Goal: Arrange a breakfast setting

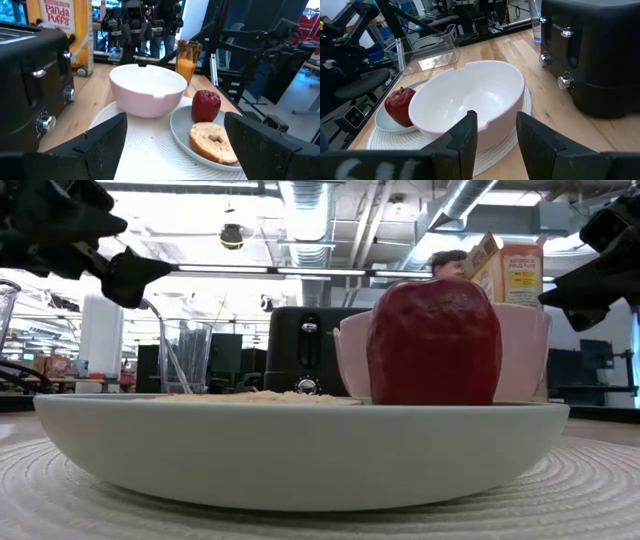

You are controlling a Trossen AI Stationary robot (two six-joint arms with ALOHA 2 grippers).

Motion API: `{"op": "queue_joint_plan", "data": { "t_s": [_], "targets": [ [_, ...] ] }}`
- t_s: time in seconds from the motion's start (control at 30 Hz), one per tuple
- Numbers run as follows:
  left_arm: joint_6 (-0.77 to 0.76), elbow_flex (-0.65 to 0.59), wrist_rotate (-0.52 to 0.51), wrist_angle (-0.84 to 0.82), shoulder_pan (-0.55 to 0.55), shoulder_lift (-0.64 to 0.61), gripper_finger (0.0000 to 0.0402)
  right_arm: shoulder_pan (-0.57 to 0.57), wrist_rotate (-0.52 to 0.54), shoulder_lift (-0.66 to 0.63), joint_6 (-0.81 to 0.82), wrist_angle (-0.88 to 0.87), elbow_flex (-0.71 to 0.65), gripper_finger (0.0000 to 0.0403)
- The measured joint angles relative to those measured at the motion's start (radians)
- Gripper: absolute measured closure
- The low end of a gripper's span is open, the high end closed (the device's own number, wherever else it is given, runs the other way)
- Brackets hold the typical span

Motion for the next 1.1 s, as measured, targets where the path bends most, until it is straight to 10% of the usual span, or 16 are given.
{"op": "queue_joint_plan", "data": {
  "t_s": [1.1],
  "targets": [
    [-0.007,0.002,-0.014,-0.389,-0.002,-0.184,0.0082,0.0,0.0,0.0,0.0,0.0,0.0,0.0243]
  ]
}}
